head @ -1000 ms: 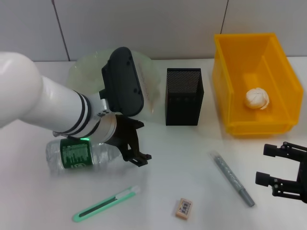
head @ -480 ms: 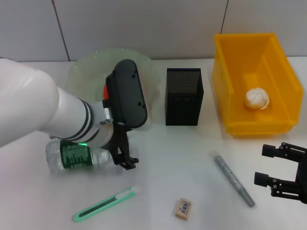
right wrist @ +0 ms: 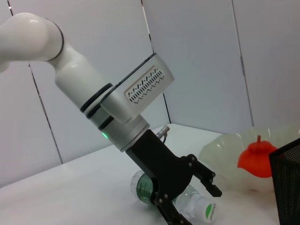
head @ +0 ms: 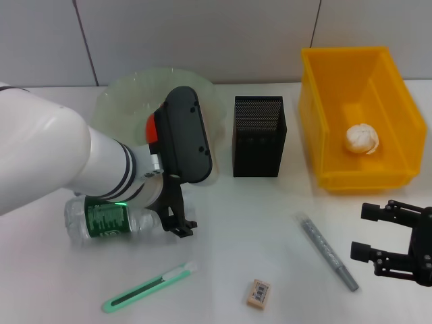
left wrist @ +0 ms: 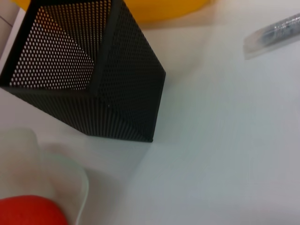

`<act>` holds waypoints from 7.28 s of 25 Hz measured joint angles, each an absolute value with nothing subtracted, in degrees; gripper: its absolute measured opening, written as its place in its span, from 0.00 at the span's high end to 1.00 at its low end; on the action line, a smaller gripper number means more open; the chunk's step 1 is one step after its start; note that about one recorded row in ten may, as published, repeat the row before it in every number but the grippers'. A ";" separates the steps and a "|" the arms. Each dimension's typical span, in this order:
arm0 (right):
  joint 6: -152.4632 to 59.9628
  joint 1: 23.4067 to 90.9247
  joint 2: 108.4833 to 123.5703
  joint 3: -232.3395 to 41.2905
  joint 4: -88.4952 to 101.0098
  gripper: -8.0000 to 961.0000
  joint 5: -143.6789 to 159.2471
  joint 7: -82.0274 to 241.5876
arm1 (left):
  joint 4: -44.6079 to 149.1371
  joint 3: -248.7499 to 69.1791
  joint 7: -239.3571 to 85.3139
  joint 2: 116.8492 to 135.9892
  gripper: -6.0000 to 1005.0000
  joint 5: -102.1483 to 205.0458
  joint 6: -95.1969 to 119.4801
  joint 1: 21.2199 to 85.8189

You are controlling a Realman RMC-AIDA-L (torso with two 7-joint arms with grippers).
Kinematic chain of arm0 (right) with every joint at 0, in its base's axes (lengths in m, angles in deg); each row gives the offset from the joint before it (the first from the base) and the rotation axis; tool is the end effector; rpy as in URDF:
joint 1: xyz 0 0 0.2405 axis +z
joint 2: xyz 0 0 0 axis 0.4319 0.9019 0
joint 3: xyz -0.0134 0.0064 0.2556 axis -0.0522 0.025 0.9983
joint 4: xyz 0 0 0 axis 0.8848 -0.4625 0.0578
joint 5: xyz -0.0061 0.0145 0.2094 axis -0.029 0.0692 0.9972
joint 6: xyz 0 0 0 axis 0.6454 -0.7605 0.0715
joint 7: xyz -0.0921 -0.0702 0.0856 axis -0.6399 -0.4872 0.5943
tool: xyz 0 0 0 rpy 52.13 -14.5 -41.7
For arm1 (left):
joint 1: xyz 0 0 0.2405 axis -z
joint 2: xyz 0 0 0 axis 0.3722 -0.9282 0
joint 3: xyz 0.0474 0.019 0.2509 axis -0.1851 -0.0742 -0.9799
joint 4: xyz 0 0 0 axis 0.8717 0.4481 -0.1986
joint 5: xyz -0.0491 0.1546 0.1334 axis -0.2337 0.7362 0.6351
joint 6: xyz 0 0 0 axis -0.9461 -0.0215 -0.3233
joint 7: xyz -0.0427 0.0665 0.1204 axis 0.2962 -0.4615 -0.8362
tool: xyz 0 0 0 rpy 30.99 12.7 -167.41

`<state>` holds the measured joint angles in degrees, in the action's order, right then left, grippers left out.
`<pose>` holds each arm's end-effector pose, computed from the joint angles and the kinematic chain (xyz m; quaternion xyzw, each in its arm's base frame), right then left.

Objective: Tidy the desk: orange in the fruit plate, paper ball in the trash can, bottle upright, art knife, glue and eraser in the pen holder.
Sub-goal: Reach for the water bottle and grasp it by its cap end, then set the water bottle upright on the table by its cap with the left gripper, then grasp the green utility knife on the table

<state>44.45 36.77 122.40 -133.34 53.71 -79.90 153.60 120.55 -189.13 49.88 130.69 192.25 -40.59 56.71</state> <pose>0.2991 0.2505 0.0389 -0.9224 0.2025 0.2851 0.1639 -0.1661 0.3644 -0.0801 -0.9530 0.0246 0.2229 0.2036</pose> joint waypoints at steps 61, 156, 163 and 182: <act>44.05 40.66 122.41 -133.32 50.72 0.19 -80.67 153.69 | 128.72 -152.21 30.31 130.05 0.56 150.04 -50.20 37.56; 49.45 40.51 122.24 -125.54 50.52 0.19 -93.78 147.67 | 106.37 -135.72 3.02 129.92 0.24 148.07 -74.81 36.58; 49.52 41.53 122.32 -125.47 50.34 0.19 -93.78 148.75 | 118.18 -139.09 10.79 130.02 0.25 154.31 -74.35 35.47; 49.00 43.42 122.23 -125.58 51.02 0.19 -93.88 149.92 | 148.41 -180.11 57.42 130.24 0.26 186.85 -66.93 33.75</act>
